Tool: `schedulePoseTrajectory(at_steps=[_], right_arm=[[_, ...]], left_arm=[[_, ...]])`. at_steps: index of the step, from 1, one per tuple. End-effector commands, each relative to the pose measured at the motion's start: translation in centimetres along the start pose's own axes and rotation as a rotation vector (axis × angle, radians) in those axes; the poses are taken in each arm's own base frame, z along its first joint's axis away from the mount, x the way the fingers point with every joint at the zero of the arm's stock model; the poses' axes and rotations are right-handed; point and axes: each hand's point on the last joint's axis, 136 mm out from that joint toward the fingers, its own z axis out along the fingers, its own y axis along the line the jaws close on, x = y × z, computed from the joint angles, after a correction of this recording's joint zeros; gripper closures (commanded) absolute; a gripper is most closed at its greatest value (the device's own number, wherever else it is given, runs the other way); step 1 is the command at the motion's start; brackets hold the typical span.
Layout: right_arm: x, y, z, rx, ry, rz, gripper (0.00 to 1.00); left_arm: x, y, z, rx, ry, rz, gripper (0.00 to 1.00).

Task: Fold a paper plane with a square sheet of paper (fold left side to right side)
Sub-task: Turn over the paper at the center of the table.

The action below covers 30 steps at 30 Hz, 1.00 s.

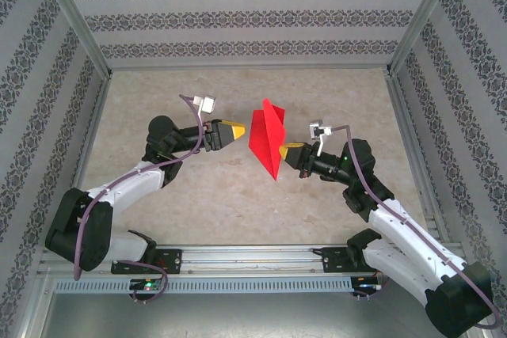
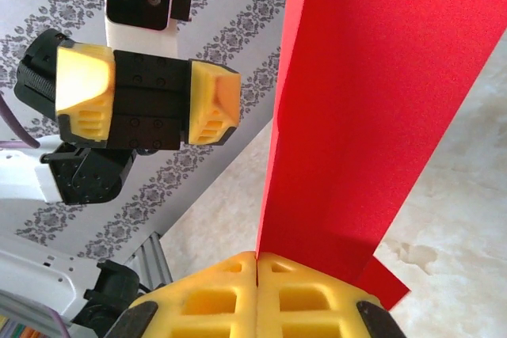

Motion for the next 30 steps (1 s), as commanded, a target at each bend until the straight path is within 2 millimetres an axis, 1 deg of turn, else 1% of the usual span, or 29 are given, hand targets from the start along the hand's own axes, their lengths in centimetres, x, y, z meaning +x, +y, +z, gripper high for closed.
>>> schedulePoseTrajectory(at_steps=[1,6,14,19,23,30], right_arm=[[-0.9,2.1,0.0,-0.077,-0.02,-0.026,1.0],[-0.7,2.9,0.4,-0.102,-0.014,-0.034,1.0],[-0.6,3.6,1.1,-0.122,-0.004,-0.038,1.0],[-0.6,3.7,1.3,-0.129,-0.002,-0.04,1.0],[-0.6,3.7,1.5,-0.126,0.0,-0.037,1.0],[-0.5,3.2,1.6,-0.11,-0.002,-0.026,1.0]], left_arm=[[0.1,-0.7,0.9,0.012,0.031,0.075,0.46],[1.1,0.4,1.9,-0.031,0.068,0.07,0.46],[2.0,0.9,3.0,-0.033,0.102,0.058,0.46],[2.5,1.4,3.4,-0.044,0.12,0.052,0.5],[2.6,1.5,3.5,-0.052,0.123,0.053,0.55],[2.6,1.7,3.5,-0.069,0.115,0.062,0.74]])
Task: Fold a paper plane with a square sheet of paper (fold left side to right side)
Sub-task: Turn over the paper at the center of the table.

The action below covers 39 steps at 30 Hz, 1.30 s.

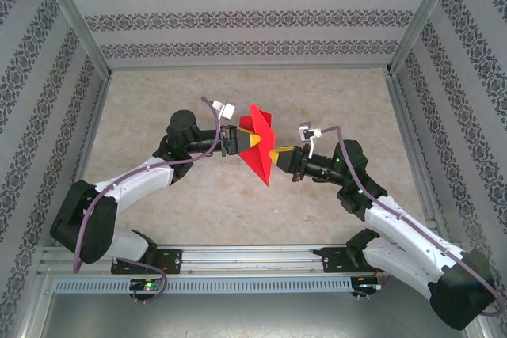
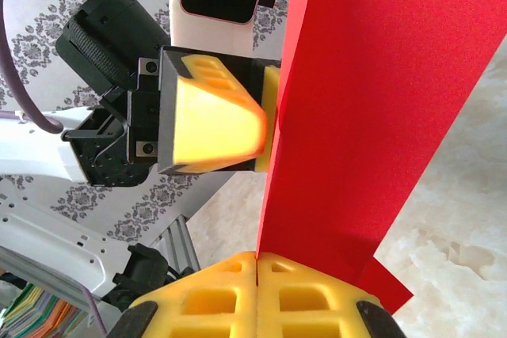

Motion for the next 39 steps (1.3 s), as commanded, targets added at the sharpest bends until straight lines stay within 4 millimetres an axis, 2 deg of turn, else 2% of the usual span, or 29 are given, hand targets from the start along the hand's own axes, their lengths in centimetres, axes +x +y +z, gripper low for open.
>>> schedulePoseTrajectory(at_steps=[1,15,19,24,26,30,34,39], right_arm=[[-1.6,1.5,0.1,-0.035,-0.046,-0.031,1.0],[-1.5,0.6,0.2,-0.005,-0.043,-0.009,1.0],[-1.8,0.8,-0.1,-0.001,-0.052,-0.004,0.89],[-2.4,0.9,-1.6,0.037,-0.101,-0.007,0.62],[-2.4,0.4,-2.3,0.07,-0.124,0.002,0.52],[-1.8,-0.8,-3.1,0.119,-0.145,0.049,0.38],[-0.6,-1.7,-2.9,0.119,-0.124,0.096,0.22],[0.3,-1.7,-1.8,0.077,-0.095,0.133,0.09]], left_arm=[[-0.7,-1.1,0.5,0.017,-0.007,0.053,0.76],[-1.0,-1.2,0.4,0.014,-0.023,0.063,0.93],[-1.1,-1.2,0.3,0.011,-0.04,0.068,0.95],[-1.3,-1.3,0.0,0.004,-0.07,0.086,0.97],[-1.4,-1.5,-0.2,0.007,-0.086,0.095,0.97],[-1.7,-1.8,-0.3,0.017,-0.105,0.104,0.97],[-1.8,-2.0,-0.4,0.023,-0.112,0.109,0.98],[-1.8,-2.1,-0.3,0.031,-0.114,0.108,0.99]])
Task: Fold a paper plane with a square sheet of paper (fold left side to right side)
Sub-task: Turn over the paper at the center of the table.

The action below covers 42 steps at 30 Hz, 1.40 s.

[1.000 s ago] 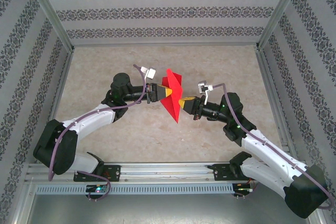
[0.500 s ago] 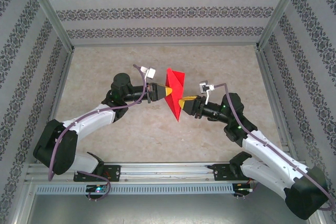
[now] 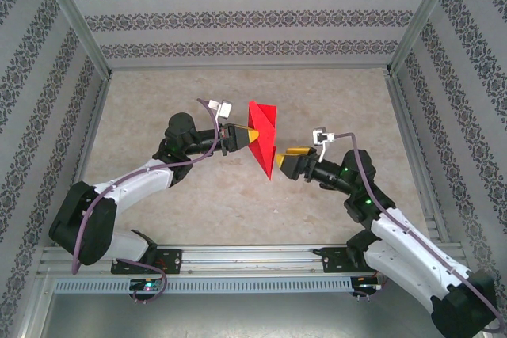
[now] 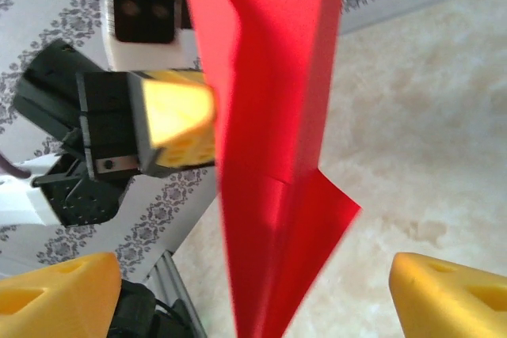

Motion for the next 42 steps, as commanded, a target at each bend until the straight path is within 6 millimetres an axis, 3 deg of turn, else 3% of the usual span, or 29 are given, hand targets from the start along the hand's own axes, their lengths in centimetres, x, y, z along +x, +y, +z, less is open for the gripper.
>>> schedulePoseTrajectory(at_steps=[1,5,12,33,37,42], right_arm=[[0.0,1.1,0.6,-0.061,-0.003,-0.001,0.08],[0.1,2.0,1.5,-0.099,0.016,-0.013,0.08],[-0.4,3.0,2.5,-0.13,0.024,-0.03,0.23],[-1.4,3.2,2.5,-0.102,0.014,-0.063,0.58],[-1.3,3.1,2.4,-0.091,0.015,-0.067,0.66],[-1.3,2.9,2.3,-0.072,0.021,-0.071,0.75]], left_arm=[[-0.8,-2.2,0.0,0.059,-0.034,0.059,0.99],[-0.6,-2.4,0.2,0.073,-0.029,0.053,0.99],[-0.5,-2.6,0.5,0.09,-0.023,0.044,1.0],[0.4,-1.2,1.0,0.079,-0.01,-0.007,0.99],[0.6,-0.9,1.0,0.068,-0.007,-0.006,0.94],[0.9,-0.6,0.9,0.047,0.003,0.002,0.8]])
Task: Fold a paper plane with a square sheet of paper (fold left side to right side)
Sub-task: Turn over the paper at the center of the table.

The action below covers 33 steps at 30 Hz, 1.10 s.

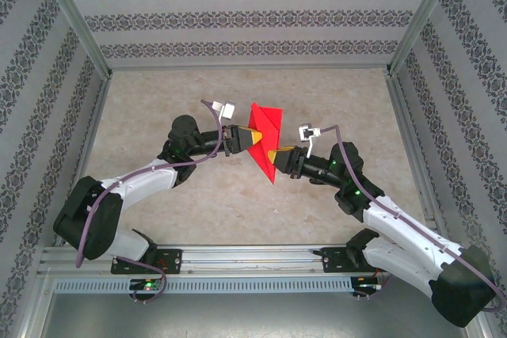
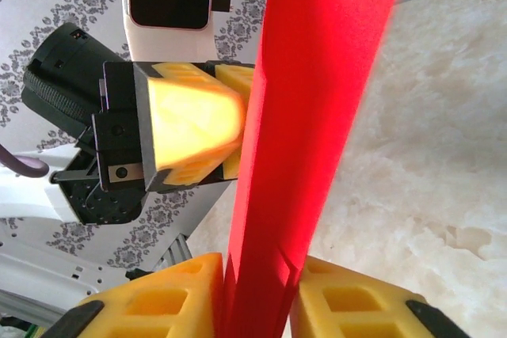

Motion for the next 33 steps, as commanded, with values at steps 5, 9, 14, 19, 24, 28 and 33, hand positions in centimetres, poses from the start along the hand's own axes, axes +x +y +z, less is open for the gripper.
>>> schedulePoseTrajectory(at_steps=[5,9,14,19,24,28,33], right_arm=[[-1.0,1.0,-0.4,0.01,-0.013,-0.047,0.84],[-0.7,0.3,-0.5,0.053,0.004,-0.044,0.92],[0.1,-1.1,-0.5,0.139,0.041,-0.047,0.97],[1.1,-2.7,-0.4,0.269,0.098,-0.085,1.0],[2.2,-4.9,-0.3,0.497,0.168,-0.179,1.0],[2.6,-7.1,-0.6,0.757,0.231,-0.312,1.0],[2.9,-9.9,-1.5,1.096,0.307,-0.449,1.0]], left_arm=[[0.5,-0.1,-0.4,-0.054,0.012,0.073,0.69],[0.7,0.6,-1.5,-0.149,0.019,0.117,0.61],[0.5,1.6,-4.0,-0.321,0.0,0.192,0.51],[-0.2,2.4,-7.1,-0.503,-0.046,0.276,0.39],[-1.1,3.0,-10.5,-0.691,-0.105,0.345,0.3],[-1.7,3.0,-12.6,-0.788,-0.146,0.386,0.29],[-2.2,2.8,-14.4,-0.865,-0.194,0.421,0.29]])
